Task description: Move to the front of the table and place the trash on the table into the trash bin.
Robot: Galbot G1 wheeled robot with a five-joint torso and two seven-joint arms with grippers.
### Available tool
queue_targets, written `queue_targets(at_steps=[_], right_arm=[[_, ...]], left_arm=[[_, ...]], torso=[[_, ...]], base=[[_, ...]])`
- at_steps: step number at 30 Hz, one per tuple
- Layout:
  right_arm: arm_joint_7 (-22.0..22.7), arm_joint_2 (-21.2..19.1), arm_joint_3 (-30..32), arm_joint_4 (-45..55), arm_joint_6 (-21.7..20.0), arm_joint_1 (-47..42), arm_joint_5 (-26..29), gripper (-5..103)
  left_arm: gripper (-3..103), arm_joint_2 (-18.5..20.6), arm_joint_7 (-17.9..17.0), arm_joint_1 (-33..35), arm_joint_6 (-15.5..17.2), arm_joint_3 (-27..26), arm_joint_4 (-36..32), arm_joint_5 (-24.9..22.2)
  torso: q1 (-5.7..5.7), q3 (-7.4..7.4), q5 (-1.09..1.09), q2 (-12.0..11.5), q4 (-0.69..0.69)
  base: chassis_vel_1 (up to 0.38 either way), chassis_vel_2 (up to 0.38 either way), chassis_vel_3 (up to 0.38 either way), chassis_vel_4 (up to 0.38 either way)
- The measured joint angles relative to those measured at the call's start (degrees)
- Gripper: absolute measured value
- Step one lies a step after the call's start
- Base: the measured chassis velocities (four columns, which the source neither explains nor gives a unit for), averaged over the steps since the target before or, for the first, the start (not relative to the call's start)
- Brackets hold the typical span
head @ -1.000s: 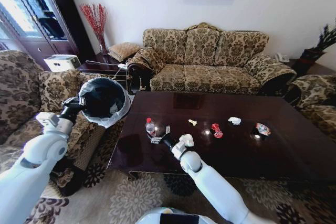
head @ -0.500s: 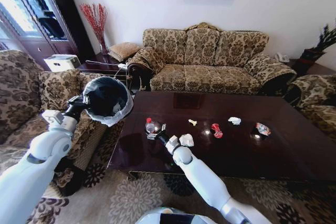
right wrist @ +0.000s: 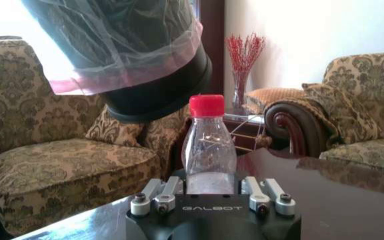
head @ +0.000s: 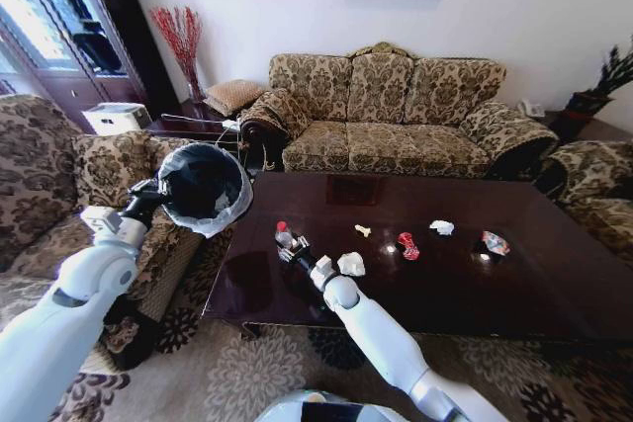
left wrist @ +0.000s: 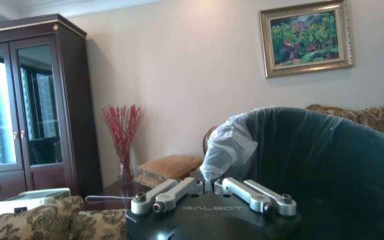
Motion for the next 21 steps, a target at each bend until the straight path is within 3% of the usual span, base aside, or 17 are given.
queue_targets(at_steps=[5, 8, 13, 17, 18, 21], right_arm=[[0.33, -0.65, 0.26, 1.60, 0.02, -0.65, 0.36, 26], [-0.48, -3.44, 2.34, 8.64, 0.41, -2.85, 2.50, 18], [-2.85, -8.18, 7.15, 18.86, 1.12, -6.37, 6.89, 18], [-9.91, -16.70, 18.71, 35.53, 1.24, -14.81, 19.47, 18], [-9.91, -16.70, 18.71, 35.53, 1.24, -14.81, 19.47, 18], [-13.58, -20.72, 24.22, 44.43, -1.27, -18.17, 30.44, 18]], left_arm=[[2, 0.31, 0.02, -0.25, -0.07, 0.36, 0.33, -0.07], [2, 1.80, 0.03, -1.79, -0.52, 2.05, 2.01, -0.23], [2, 4.34, -0.73, -4.99, -0.37, 4.56, 5.05, -0.11], [2, 7.99, -0.15, -8.77, 1.09, 7.33, 9.51, -0.21], [2, 7.99, -0.15, -8.77, 1.09, 7.33, 9.51, -0.21], [2, 10.73, 1.89, -9.13, 1.97, 8.71, 10.09, -2.54]], torso=[[0.00, 0.00, 0.00, 0.00, 0.01], [0.00, 0.00, 0.01, 0.00, 0.02], [0.00, 0.00, 0.02, 0.00, 0.00], [0.01, 0.00, -0.01, 0.00, -0.02], [0.01, 0.00, -0.01, 0.00, -0.02], [0.00, 0.00, 0.02, 0.00, -0.03]], base=[[0.000, 0.000, 0.000, 0.000], [0.000, 0.000, 0.000, 0.000], [0.000, 0.000, 0.000, 0.000], [0.000, 0.000, 0.000, 0.000], [0.000, 0.000, 0.000, 0.000], [0.000, 0.000, 0.000, 0.000]])
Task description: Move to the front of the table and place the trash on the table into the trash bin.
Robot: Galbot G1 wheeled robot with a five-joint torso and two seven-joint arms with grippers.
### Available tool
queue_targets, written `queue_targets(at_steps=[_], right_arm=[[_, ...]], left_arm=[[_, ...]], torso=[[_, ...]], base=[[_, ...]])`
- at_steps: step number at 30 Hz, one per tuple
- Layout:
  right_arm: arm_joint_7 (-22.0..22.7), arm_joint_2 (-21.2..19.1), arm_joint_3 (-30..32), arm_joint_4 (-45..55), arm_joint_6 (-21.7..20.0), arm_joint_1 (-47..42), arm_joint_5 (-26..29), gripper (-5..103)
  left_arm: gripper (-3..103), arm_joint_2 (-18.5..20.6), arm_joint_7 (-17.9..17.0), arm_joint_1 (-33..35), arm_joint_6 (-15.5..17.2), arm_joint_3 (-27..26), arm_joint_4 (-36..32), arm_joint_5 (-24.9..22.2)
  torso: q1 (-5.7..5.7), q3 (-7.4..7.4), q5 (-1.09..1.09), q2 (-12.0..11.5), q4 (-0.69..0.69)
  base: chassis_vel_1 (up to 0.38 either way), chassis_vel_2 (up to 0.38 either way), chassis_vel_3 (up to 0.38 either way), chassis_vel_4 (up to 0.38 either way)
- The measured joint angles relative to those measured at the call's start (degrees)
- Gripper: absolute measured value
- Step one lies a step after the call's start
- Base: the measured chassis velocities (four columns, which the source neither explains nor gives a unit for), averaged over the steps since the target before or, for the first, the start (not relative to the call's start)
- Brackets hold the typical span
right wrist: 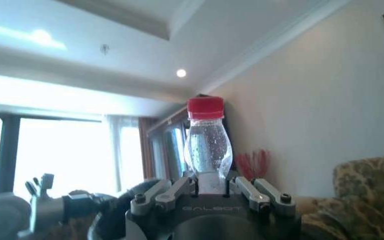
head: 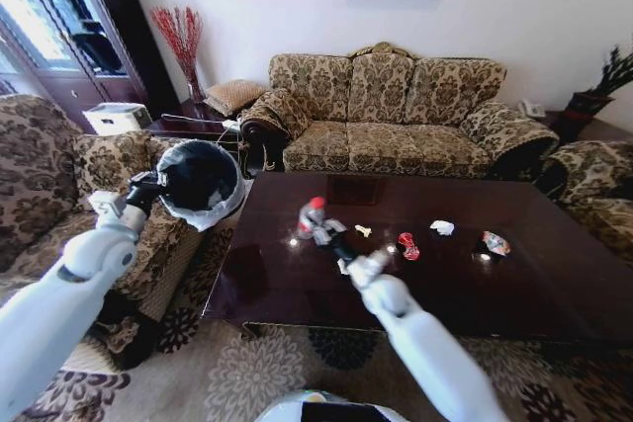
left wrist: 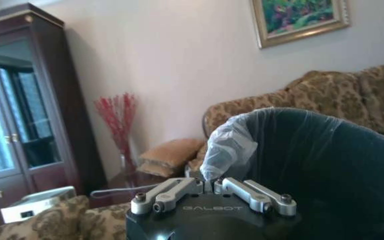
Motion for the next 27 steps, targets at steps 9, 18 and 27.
queue_targets(at_steps=[9, 18, 27], right_arm=[[-0.40, -1.05, -1.17, 8.61, -4.08, 7.20, 13.47, 18], [0.78, 1.98, -13.06, 2.50, -4.62, 18.69, 10.27, 18], [0.25, 5.97, -21.80, -6.50, -2.95, 25.46, 1.89, 18]], left_arm=[[2, 5.27, 2.96, 4.94, 2.33, 0.10, -8.87, -8.66], [2, 7.20, 3.72, 6.96, 3.62, 0.16, -16.54, -9.69], [2, 8.27, 3.17, 8.54, 5.12, 0.29, -19.12, -11.58]], torso=[[0.00, 0.00, 0.00, 0.00, 0.04], [0.00, 0.00, -0.02, 0.00, 0.04], [0.01, 0.01, -0.02, 0.00, 0.04]], base=[[0.000, 0.000, 0.000, 0.000], [0.000, 0.000, 0.000, 0.000], [0.000, 0.000, 0.000, 0.000]])
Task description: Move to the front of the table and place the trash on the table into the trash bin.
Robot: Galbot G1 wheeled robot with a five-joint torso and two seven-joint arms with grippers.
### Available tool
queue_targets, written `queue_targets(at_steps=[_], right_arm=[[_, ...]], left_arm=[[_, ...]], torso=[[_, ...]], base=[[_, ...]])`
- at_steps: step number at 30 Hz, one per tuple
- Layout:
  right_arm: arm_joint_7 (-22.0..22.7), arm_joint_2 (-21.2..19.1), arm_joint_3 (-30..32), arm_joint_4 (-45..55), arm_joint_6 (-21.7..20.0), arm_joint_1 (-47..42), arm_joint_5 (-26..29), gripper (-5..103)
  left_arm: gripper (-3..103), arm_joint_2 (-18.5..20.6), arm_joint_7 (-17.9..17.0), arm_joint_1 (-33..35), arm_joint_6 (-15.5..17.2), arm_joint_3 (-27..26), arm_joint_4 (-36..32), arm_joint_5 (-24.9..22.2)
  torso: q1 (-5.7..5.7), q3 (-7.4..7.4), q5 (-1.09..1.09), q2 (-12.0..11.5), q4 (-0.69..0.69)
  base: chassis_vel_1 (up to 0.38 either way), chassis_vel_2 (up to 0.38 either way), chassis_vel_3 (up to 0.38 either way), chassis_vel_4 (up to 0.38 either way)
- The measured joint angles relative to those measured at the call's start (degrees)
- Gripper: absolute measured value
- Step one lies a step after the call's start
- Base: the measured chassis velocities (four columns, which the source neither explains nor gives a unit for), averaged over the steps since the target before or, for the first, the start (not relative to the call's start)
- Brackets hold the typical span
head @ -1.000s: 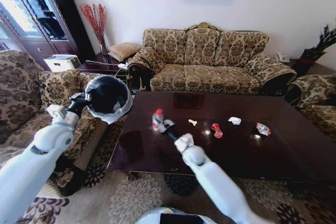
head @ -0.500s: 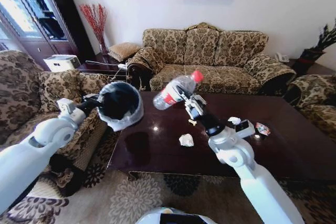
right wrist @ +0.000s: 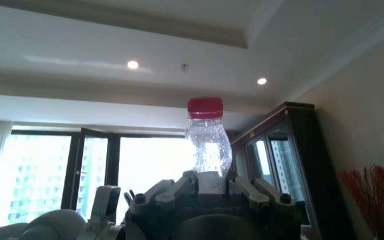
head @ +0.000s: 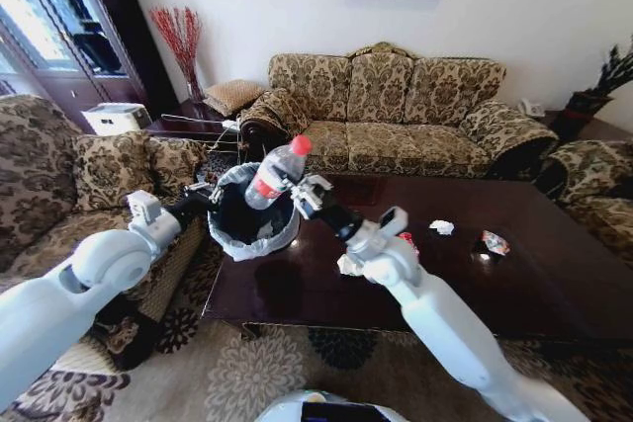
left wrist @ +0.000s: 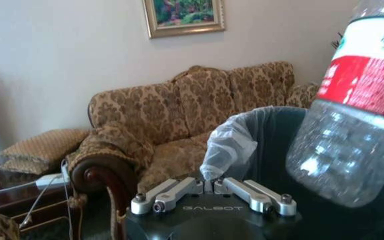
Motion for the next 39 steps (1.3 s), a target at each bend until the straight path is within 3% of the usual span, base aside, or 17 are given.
queue_targets(at_steps=[10, 17, 19, 24, 26, 27, 29, 30, 32, 33, 39], right_arm=[[-0.60, 0.86, -1.14, -1.62, 0.27, 1.49, -3.30, 15], [-1.16, 0.24, -0.37, -2.40, 1.27, 0.98, -6.57, 21], [-1.28, 0.42, -0.35, -3.06, 1.91, 1.08, -8.75, 33], [-1.28, 0.58, -0.91, -3.40, 2.15, 1.37, -11.35, 43], [-1.04, 0.67, -1.47, -3.40, 2.12, 1.64, -12.24, 54], [-0.87, 0.78, -1.57, -3.36, 2.01, 1.72, -12.31, 60], [-0.78, 0.83, -1.61, -3.34, 1.98, 1.77, -12.33, 60], [-0.70, 0.94, -1.71, -3.34, 1.97, 1.83, -12.43, 71], [-0.65, 0.96, -1.77, -3.36, 1.97, 1.86, -12.47, 71], [-0.38, 0.97, -1.79, -3.36, 1.98, 1.85, -12.43, 83], [2.13, 0.65, -0.69, -1.08, 1.85, 0.60, -10.77, 99]], left_arm=[[2, 2.45, -0.24, 0.70, 1.70, -0.08, 1.28, -2.89], [2, 4.13, -1.57, 0.67, 3.74, 0.11, 2.47, -5.27], [2, 5.15, -3.49, 0.60, 5.39, 0.21, 2.99, -5.33], [2, 5.87, -5.60, 0.56, 6.78, 0.27, 3.21, -3.48], [2, 6.28, -6.37, 0.41, 6.93, 0.27, 3.71, -0.37], [2, 6.37, -6.59, 0.37, 6.85, 0.29, 4.01, 0.64], [2, 6.37, -6.69, 0.36, 6.81, 0.30, 4.12, 1.01], [2, 6.30, -6.85, 0.36, 6.77, 0.32, 4.26, 1.47], [2, 6.06, -6.88, 0.41, 6.74, 0.32, 4.27, 1.63], [2, 5.72, -6.87, 0.54, 6.68, 0.33, 4.26, 1.75], [2, 5.08, -6.86, 0.45, 6.38, 0.29, 5.06, 2.09]], torso=[[0.00, 0.00, 0.01, 0.00, -0.01], [0.00, 0.00, 0.01, 0.00, -0.02], [0.00, 0.00, 0.01, 0.00, -0.02], [0.00, 0.00, 0.01, 0.00, 0.00], [0.00, 0.00, 0.01, 0.00, -0.01], [0.00, 0.00, 0.01, 0.00, -0.01], [0.00, 0.00, 0.01, 0.00, -0.01], [0.00, 0.00, 0.01, 0.00, -0.01], [0.00, 0.00, 0.00, 0.00, 0.00], [0.00, 0.00, 0.00, 0.00, -0.01], [0.00, 0.00, 0.00, 0.00, -0.01]], base=[[0.000, 0.000, 0.000, 0.000], [0.000, 0.000, 0.000, 0.000], [0.000, 0.000, 0.000, 0.000], [0.000, 0.000, 0.000, 0.000], [0.000, 0.000, 0.000, 0.000], [0.000, 0.000, 0.000, 0.000], [0.000, 0.000, 0.000, 0.000], [0.000, 0.000, 0.000, 0.000], [0.000, 0.000, 0.000, 0.000], [0.000, 0.000, 0.000, 0.000], [0.000, 0.000, 0.000, 0.000]])
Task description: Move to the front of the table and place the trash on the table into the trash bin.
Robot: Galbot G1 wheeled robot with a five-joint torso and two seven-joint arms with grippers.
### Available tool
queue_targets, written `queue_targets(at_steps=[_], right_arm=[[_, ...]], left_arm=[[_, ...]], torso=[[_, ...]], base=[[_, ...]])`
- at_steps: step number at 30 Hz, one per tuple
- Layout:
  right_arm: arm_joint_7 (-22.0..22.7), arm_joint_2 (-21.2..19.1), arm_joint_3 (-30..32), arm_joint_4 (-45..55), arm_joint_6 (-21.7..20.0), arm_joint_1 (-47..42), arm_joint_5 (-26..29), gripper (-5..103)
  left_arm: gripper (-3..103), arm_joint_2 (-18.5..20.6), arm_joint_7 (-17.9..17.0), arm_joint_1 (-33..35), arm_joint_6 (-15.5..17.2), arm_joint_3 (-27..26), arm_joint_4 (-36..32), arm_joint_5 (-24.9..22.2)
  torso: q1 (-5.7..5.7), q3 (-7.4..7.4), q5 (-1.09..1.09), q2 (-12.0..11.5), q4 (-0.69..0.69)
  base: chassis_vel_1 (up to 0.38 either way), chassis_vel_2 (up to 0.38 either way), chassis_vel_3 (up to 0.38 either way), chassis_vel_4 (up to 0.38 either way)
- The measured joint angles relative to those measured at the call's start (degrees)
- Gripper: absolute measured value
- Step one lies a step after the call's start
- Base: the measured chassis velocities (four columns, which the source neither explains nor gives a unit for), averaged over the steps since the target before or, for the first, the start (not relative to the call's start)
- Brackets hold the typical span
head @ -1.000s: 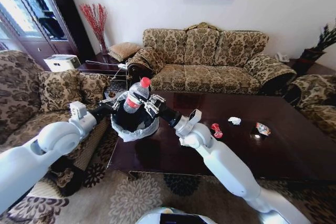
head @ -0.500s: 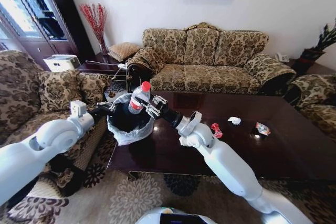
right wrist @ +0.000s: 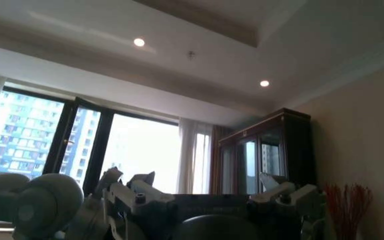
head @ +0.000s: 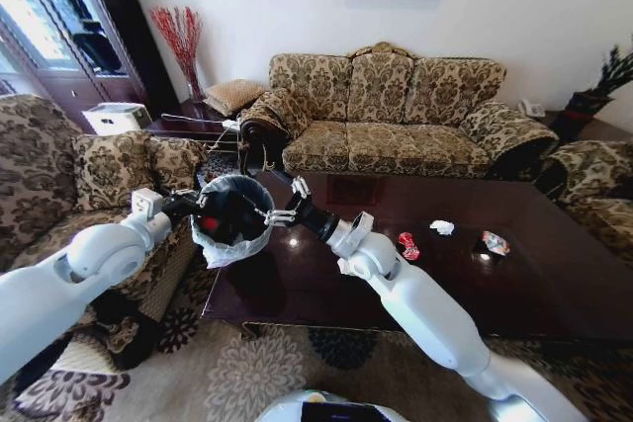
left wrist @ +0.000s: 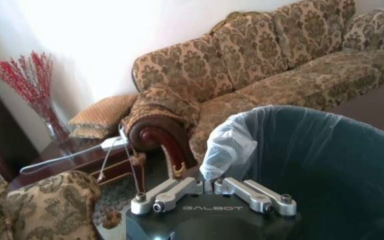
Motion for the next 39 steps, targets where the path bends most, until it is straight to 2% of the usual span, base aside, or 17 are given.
queue_targets(at_steps=[3, 4, 5, 6, 8, 10, 12, 13, 16, 17, 20, 21, 24, 28, 29, 32, 39], right_arm=[[2.17, -0.66, 1.83, 2.30, -0.74, -1.63, 1.78, 100], [3.76, -1.04, 3.02, 3.46, -1.39, -2.65, 2.62, 100], [7.33, -1.92, 5.47, 5.91, -3.20, -5.00, 3.31, 100], [7.33, -1.92, 5.47, 5.91, -3.20, -5.00, 3.31, 100], [13.59, -3.93, 10.44, 9.88, -7.30, -9.96, 3.53, 100], [14.99, -4.47, 11.78, 10.97, -8.36, -11.47, 3.55, 100], [19.54, -6.89, 18.30, 15.54, -12.74, -18.91, 3.36, 100], [19.54, -6.89, 18.30, 15.54, -12.74, -18.91, 3.36, 100], [24.87, -8.08, 26.26, 20.81, -16.83, -31.94, 1.08, 100], [24.87, -8.08, 26.26, 20.81, -16.83, -31.94, 1.08, 100], [27.23, -6.10, 30.37, 22.21, -16.42, -43.36, -4.06, 100], [27.23, -6.10, 30.37, 22.21, -16.42, -43.36, -4.06, 100], [28.45, -3.45, 32.22, 22.00, -14.72, -52.42, -8.84, 100], [28.59, -2.71, 32.24, 21.08, -13.64, -55.43, -10.70, 100], [28.70, -1.73, 31.68, 19.72, -12.45, -58.87, -12.58, 100], [29.46, -0.36, 29.07, 19.30, -12.19, -61.84, -13.95, 100], [30.32, 1.32, 25.82, 17.48, -11.70, -61.56, -16.09, 100]], left_arm=[[2, -0.24, 0.07, -0.16, -0.67, 0.00, 1.30, 1.48], [2, -0.44, 0.12, -0.26, -1.08, 0.00, 2.06, 2.43], [2, -0.88, 0.23, -0.47, -1.64, -0.01, 3.29, 3.46], [2, -0.88, 0.23, -0.47, -1.64, -0.01, 3.29, 3.46], [2, -1.70, 0.44, -0.83, -2.45, -0.45, 5.02, 4.14], [2, -1.96, 0.50, -0.98, -2.70, -0.60, 5.42, 4.26], [2, -3.33, 0.74, -1.95, -3.67, -1.13, 6.95, 4.91], [2, -3.33, 0.74, -1.95, -3.67, -1.13, 6.95, 4.91], [2, -5.32, 1.38, -3.35, -5.15, -1.83, 8.52, 5.88], [2, -5.32, 1.38, -3.35, -5.15, -1.83, 8.52, 5.88], [2, -7.12, 1.64, -4.39, -6.25, -2.07, 9.12, 6.69], [2, -7.12, 1.64, -4.39, -6.25, -2.07, 9.12, 6.69], [2, -9.31, 1.98, -4.95, -7.17, -2.19, 8.81, 8.05], [2, -10.09, 2.23, -4.91, -7.33, -2.20, 8.37, 8.73], [2, -10.99, 2.66, -4.46, -7.71, -2.17, 7.62, 10.15], [2, -11.90, 3.47, -3.84, -8.33, -1.74, 7.00, 12.15], [2, -12.13, 4.03, -3.86, -8.72, -1.45, 6.78, 12.45]], torso=[[0.00, 0.00, 0.00, 0.00, 0.00], [0.00, 0.00, 0.01, 0.00, 0.00], [0.00, 0.00, 0.01, 0.00, 0.01], [0.00, 0.00, 0.01, 0.00, 0.01], [0.00, 0.00, 0.00, 0.00, 0.00], [0.00, 0.00, 0.00, 0.00, 0.00], [0.00, -0.01, 0.02, 0.00, -0.01], [0.00, -0.01, 0.02, 0.00, -0.01], [0.00, -0.01, 0.01, 0.00, -0.01], [0.00, -0.01, 0.01, 0.00, -0.01], [-0.01, -0.02, 0.00, 0.00, -0.02], [-0.01, -0.02, 0.00, 0.00, -0.02], [-0.01, -0.01, 0.00, 0.00, 0.00], [-0.01, -0.01, -0.01, 0.00, 0.00], [-0.01, -0.01, 0.01, 0.00, -0.02], [-0.01, -0.01, 0.00, 0.00, -0.01], [-0.01, -0.01, 0.00, 0.00, 0.01]], base=[[0.000, 0.000, 0.000, 0.000], [0.000, 0.000, 0.000, 0.000], [0.000, 0.000, 0.000, 0.000], [0.000, 0.000, 0.000, 0.000], [0.000, 0.000, 0.000, 0.000], [0.000, 0.000, 0.000, 0.000], [0.000, 0.000, 0.000, 0.000], [0.000, 0.000, 0.000, 0.000], [0.000, 0.000, 0.000, 0.000], [0.000, 0.000, 0.000, 0.000], [0.000, 0.000, 0.000, 0.000], [0.000, 0.000, 0.000, 0.000], [0.000, 0.000, 0.000, 0.000], [0.000, 0.000, 0.000, 0.000], [0.000, 0.000, 0.000, 0.000], [0.000, 0.000, 0.000, 0.000], [0.000, 0.000, 0.000, 0.000]])
